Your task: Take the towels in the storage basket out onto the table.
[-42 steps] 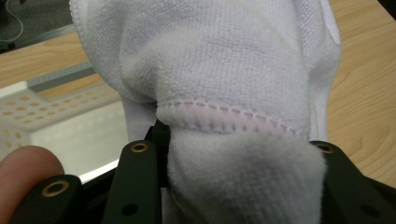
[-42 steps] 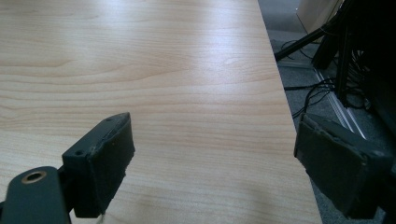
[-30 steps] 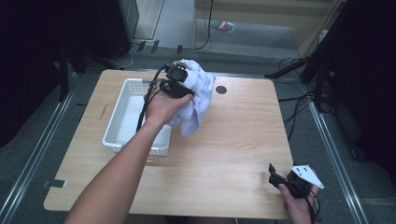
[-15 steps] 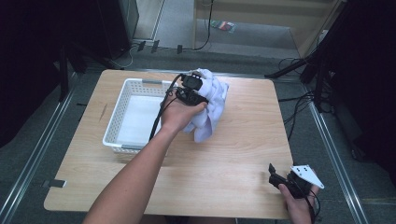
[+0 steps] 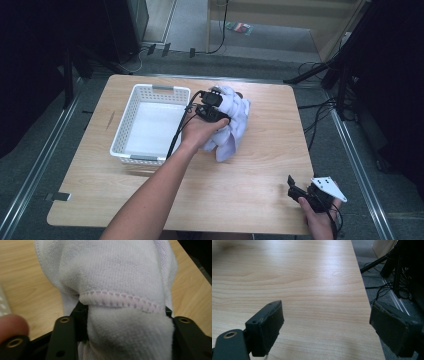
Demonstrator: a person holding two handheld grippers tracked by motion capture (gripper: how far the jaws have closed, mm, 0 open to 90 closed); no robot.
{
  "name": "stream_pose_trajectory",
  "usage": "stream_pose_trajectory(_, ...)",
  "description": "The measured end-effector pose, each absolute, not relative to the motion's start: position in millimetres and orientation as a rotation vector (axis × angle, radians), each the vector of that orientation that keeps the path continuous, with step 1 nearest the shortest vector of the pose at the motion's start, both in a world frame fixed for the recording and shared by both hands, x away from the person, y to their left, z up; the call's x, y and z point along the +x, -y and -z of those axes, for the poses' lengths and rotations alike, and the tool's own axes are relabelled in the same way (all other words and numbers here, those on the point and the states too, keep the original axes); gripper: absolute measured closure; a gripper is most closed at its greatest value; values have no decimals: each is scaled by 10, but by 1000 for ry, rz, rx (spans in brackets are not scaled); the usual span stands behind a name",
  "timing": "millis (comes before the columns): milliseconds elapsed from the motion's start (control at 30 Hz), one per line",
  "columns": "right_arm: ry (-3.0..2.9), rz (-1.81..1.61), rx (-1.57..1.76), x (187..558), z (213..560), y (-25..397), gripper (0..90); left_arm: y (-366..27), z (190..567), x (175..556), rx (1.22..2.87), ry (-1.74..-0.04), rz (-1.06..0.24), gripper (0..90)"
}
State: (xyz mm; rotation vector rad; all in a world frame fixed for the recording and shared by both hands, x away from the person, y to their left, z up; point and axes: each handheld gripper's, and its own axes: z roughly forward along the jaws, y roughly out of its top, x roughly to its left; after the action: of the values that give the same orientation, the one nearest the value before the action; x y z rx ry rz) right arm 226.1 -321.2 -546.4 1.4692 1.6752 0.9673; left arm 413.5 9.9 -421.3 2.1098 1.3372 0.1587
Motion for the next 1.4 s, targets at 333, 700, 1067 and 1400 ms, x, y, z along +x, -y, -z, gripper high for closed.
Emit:
stream_pose_trajectory(333, -1678, -966, 1469, 2262, 5463, 3210, 121, -124, 4209, 4109, 2104, -1343, -148, 9)
stream_pose_trajectory(700, -1678, -962, 1469, 2263, 5464, 3208, 121, -365, 4110, 4075, 2051, -1368, -221, 1)
stream_pose_trajectory(1067, -1677, -958, 1470, 2265, 5465, 3202, 121, -783, 4057, 4051, 2013, -1423, -288, 0)
stream_pose_trajectory(1400, -1677, -951, 1469, 2267, 5464, 3201, 121, -1187, 4049, 4008, 1985, -1474, -343, 0)
